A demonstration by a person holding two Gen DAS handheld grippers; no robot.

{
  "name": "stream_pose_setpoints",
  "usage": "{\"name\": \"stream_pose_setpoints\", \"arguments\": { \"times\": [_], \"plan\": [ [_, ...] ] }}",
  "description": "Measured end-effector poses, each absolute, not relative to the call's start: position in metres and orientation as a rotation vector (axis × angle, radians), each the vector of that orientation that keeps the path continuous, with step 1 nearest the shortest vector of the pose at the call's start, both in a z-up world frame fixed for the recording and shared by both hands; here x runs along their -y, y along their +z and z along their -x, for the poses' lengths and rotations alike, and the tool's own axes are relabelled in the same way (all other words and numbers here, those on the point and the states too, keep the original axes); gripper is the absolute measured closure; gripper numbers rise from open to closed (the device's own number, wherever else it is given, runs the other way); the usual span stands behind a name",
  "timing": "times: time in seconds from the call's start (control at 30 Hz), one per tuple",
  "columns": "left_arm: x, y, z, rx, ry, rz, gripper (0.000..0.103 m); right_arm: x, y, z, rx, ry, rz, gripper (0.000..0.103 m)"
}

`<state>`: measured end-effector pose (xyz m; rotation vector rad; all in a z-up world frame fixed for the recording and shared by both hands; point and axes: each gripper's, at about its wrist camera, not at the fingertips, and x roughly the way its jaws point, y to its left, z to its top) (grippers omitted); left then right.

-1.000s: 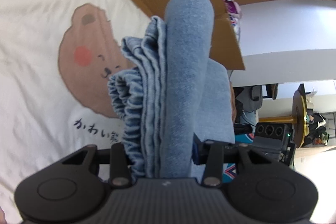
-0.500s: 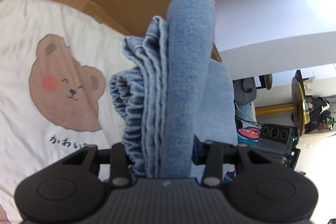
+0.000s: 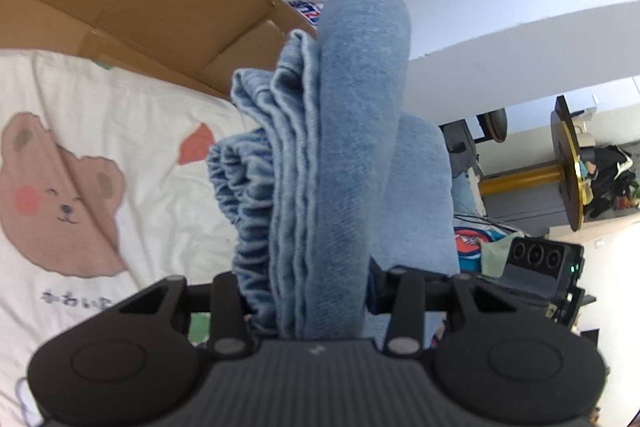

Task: Fold clothes
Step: 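Carry the held jeans stack with both grippers toward the clothes pile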

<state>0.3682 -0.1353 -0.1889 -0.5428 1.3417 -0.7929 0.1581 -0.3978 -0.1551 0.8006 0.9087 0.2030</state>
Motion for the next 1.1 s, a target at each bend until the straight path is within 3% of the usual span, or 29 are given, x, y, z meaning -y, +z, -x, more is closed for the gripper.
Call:
{"name": "stream_pose_setpoints", "arguments": {
  "times": [0.6,1.1],
  "plan": [
    [0.274,-0.186,-0.357,-1.347,-0.891,0.493,0.06,0.509,-0.14,-0.093,-0.856,0.038,-0.809,0.083],
    [0.375,-0.232,-0.349,-1.369,-0.915,0.587,0.06,0.611,-0.152,-0.067,-0.873,-0.11,-0.812,0.083]
  ]
}}
